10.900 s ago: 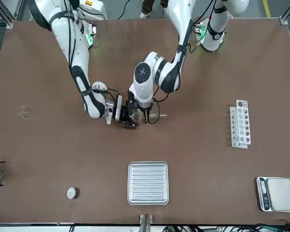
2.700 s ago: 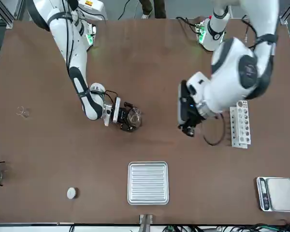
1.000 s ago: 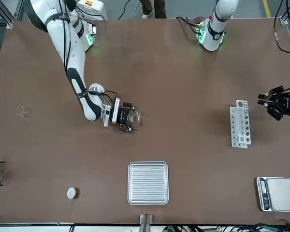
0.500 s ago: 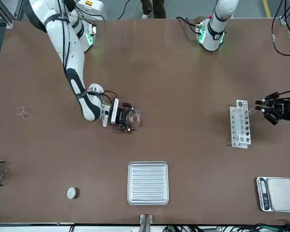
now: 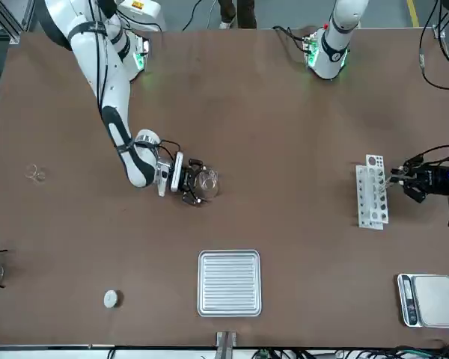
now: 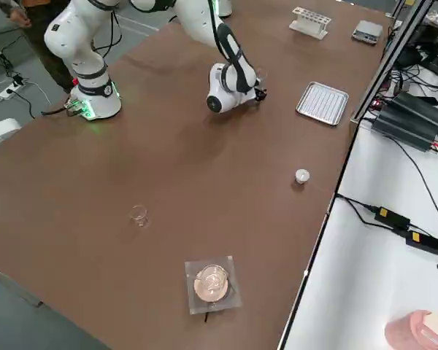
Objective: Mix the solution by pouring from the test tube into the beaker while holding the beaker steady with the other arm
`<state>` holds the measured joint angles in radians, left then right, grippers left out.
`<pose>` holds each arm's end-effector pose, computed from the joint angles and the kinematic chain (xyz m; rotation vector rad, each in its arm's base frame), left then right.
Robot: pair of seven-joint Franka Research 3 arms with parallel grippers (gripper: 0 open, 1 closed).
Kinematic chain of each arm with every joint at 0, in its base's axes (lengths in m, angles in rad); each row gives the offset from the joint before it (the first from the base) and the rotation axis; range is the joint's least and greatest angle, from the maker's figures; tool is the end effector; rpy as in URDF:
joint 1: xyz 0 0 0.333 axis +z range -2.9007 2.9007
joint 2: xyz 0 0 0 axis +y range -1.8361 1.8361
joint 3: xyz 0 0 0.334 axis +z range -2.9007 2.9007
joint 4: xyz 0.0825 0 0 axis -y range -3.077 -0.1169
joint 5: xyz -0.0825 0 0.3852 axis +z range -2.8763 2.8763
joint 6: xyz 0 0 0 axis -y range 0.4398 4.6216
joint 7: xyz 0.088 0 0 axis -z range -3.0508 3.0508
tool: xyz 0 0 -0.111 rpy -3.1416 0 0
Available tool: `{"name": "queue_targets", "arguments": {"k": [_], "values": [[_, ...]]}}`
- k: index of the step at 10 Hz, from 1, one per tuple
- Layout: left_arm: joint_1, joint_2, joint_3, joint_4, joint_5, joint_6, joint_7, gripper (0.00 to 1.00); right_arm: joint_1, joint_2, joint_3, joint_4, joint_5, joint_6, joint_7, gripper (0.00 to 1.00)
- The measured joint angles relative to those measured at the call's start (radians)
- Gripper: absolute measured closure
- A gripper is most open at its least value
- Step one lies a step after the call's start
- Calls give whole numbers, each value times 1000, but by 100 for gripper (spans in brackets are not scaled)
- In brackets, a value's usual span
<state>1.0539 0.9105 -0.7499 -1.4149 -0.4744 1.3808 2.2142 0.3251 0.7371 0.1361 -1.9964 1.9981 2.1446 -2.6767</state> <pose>0.6045 0.2443 0.2863 1.2028 -1.5586 0.9629 0.5073 0.2998 0.0958 -1.6159 -1.2088 -1.0891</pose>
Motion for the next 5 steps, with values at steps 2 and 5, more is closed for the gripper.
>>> {"name": "queue_targets", "arguments": {"k": [2, 5], "values": [[-7, 0, 0, 0, 1, 8, 0, 79, -2, 0, 0, -1, 0, 0, 0, 0], [-11, -1, -1, -8, 2, 3, 0, 79, -9, -2, 0, -4, -4, -1, 0, 0]]}}
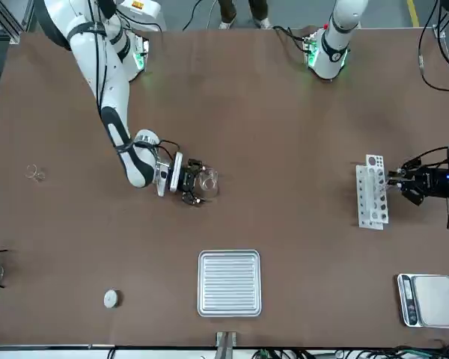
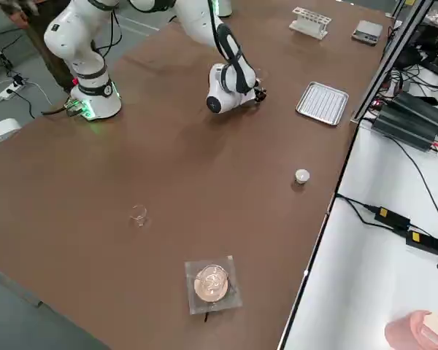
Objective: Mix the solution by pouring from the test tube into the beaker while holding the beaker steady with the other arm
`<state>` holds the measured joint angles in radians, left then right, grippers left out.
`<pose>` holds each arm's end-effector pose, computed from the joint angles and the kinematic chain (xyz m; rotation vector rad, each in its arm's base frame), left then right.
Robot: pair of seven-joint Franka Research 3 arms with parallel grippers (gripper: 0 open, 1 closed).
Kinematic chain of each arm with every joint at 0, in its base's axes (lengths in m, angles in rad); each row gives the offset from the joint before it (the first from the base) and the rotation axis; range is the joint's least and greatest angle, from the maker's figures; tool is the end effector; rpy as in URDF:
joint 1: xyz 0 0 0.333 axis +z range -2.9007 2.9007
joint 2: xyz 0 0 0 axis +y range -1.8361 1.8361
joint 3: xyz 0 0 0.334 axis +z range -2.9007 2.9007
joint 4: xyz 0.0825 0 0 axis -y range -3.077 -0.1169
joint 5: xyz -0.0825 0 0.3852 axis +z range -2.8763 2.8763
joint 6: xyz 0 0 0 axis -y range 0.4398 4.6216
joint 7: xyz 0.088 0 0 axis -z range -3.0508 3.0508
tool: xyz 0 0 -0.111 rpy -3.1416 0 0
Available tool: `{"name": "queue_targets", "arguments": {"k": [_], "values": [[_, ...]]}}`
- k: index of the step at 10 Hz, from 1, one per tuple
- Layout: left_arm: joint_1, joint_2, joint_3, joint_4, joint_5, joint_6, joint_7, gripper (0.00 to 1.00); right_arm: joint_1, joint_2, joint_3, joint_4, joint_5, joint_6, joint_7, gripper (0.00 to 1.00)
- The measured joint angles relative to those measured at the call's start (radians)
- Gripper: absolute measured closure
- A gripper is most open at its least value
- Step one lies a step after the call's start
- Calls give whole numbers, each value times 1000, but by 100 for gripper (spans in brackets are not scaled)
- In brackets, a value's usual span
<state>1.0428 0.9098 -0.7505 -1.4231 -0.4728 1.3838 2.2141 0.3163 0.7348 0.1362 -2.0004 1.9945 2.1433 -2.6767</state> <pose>0.6063 0.2352 0.2842 1.1915 -1.5615 0.9505 0.5086 0.2951 0.0960 -1.6203 -1.2058 -1.0912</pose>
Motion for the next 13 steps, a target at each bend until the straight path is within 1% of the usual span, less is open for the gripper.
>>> {"name": "queue_targets", "arguments": {"k": [5, 8, 13], "values": [[-1, -19, -2, -26, 1, -6, 0, 79, -15, -3, 1, -11, -7, -12, 0, 0], [21, -23, -1, -50, 20, -12, 0, 79, -18, -6, 1, -11, -10, -16, 0, 0], [25, -25, -2, -54, 25, -8, 2, 79, -54, -31, 1, -37, -40, -25, 1, 0]]}}
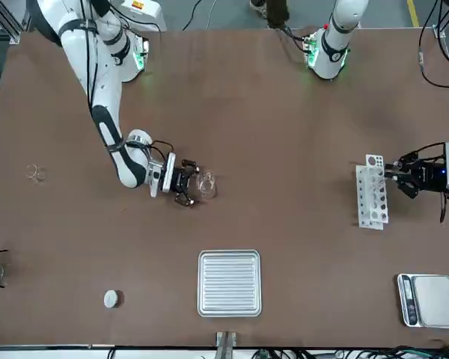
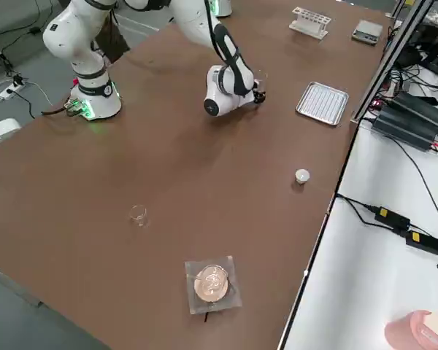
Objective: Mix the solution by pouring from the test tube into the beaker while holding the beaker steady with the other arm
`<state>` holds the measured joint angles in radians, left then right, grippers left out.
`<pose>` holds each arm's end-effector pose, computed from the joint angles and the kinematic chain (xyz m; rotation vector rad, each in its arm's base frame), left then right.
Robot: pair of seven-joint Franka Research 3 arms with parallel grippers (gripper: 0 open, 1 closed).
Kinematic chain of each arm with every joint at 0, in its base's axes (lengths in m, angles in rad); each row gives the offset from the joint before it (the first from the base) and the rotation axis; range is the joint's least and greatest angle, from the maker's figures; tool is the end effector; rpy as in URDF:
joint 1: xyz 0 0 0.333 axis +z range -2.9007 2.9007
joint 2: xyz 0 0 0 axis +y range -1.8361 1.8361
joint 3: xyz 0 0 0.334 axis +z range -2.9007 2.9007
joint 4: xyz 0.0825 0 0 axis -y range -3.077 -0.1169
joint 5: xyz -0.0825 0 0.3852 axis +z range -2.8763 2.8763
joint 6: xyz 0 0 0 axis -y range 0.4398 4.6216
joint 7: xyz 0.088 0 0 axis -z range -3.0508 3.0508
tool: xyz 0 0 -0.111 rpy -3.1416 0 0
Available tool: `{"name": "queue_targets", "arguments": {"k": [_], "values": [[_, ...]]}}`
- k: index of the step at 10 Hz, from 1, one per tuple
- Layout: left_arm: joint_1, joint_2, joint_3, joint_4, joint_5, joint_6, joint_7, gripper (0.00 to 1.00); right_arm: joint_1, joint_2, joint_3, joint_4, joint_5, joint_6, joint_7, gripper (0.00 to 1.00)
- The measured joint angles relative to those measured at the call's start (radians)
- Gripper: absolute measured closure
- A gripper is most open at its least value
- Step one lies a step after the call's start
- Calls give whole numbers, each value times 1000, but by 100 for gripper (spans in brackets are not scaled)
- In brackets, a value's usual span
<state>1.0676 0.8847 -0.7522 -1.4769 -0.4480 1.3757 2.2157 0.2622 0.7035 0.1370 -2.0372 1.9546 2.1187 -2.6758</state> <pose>0.5906 0.2346 0.2792 1.1900 -1.5578 0.9024 0.5132 0.2678 0.1042 -1.6185 -1.2017 -1.1027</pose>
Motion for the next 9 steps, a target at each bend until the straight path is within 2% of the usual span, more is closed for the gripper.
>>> {"name": "queue_targets", "arguments": {"k": [5, 9], "values": [[0, 7, 5, -15, 20, 23, 45, 79, -17, -12, 0, -2, -15, -7, 1, 0], [0, 59, 13, -19, 43, 51, 109, 79, -45, -22, 1, -16, -46, -7, 2, 0]]}}
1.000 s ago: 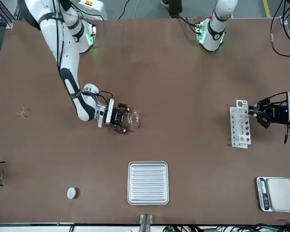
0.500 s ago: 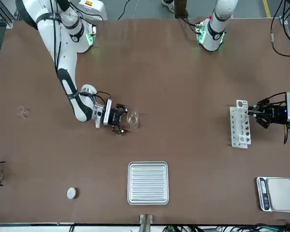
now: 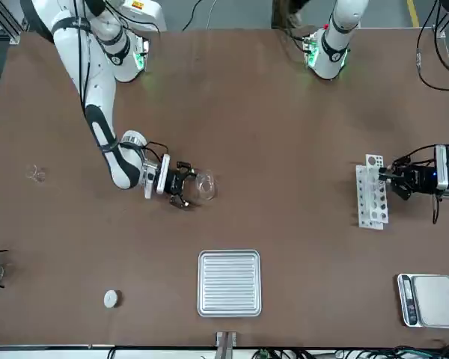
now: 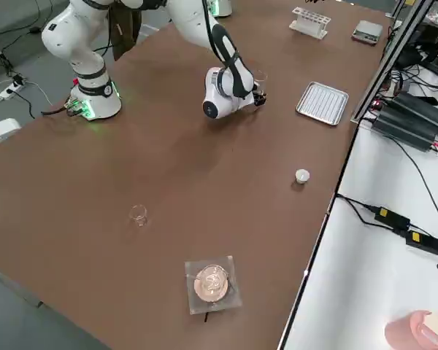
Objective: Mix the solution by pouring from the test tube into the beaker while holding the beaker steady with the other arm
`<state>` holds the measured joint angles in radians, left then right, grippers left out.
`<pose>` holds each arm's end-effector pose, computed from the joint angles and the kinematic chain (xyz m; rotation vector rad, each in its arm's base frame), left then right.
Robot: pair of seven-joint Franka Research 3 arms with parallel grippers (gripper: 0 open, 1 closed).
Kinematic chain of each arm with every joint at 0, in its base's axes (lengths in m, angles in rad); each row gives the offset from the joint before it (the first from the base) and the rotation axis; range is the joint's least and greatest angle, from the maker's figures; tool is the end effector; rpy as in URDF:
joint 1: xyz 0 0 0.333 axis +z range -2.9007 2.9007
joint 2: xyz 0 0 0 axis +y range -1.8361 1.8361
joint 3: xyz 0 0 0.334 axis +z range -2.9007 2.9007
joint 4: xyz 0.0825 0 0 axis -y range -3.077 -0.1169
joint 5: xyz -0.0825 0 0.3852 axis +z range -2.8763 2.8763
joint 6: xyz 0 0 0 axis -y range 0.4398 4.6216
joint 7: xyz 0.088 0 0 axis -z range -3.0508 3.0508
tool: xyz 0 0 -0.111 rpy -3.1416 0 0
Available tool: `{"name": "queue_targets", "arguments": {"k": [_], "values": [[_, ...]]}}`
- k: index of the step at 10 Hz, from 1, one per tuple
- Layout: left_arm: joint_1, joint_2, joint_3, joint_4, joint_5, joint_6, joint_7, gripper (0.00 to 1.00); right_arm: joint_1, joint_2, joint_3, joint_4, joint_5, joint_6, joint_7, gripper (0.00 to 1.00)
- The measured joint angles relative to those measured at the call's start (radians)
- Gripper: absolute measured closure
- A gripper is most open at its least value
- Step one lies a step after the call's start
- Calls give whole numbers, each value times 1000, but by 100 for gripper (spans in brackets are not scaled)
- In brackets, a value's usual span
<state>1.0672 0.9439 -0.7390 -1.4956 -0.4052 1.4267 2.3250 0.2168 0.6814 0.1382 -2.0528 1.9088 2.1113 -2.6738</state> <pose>0.5857 0.2356 0.2347 1.1433 -1.6049 0.9499 0.5206 0.2452 0.1119 -1.6183 -1.2176 -1.1127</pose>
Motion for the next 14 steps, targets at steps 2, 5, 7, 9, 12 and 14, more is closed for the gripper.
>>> {"name": "queue_targets", "arguments": {"k": [2, 5, 7, 9, 12, 14], "values": [[1, 28, 6, 6, 1, 8, 15, 79, -12, -7, 1, -8, -12, 0, 3, 0], [-4, 57, 26, 16, 0, 23, 44, 79, -46, -31, 2, -20, -50, -9, 30, 0], [-5, 74, 30, 28, 0, 24, 46, 79, -93, -62, 3, -26, -111, -10, 69, 0], [-6, 87, 32, 37, 0, 24, 46, 79, -175, -116, 3, -26, -243, -9, 164, 0], [-14, 89, 38, 42, 1, 24, 44, 79, -271, -188, 3, -16, -446, -3, 328, 0], [-17, 89, 38, 45, 2, 23, 35, 79, -284, -200, 3, 27, -565, 33, 454, 0]]}}
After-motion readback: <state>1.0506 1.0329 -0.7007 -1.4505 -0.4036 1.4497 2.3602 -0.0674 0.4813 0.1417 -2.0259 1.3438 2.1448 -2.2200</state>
